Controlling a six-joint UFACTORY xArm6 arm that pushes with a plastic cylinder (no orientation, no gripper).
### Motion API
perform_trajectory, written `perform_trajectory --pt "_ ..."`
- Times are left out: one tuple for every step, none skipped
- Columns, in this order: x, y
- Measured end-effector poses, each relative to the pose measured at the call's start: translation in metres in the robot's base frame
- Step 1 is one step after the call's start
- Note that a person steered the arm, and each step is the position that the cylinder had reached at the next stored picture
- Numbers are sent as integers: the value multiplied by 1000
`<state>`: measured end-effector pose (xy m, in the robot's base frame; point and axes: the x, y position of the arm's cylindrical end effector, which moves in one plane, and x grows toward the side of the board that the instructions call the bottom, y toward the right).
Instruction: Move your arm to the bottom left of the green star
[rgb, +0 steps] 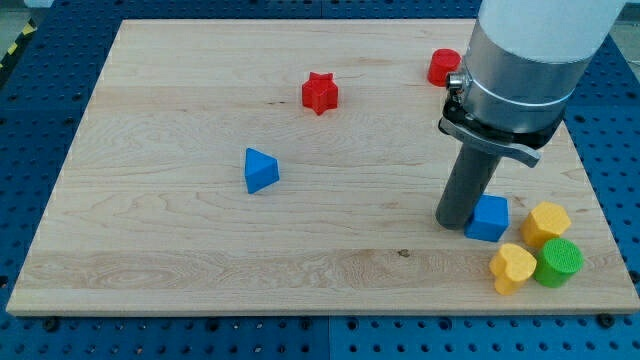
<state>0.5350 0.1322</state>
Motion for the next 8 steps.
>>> perform_trajectory --pt "0 0" --pt "-13 0" --pt "-33 0" --pt "-61 0" --pt "-65 0" --pt "-66 0" --pt "-73 0" --pt "-83 0"
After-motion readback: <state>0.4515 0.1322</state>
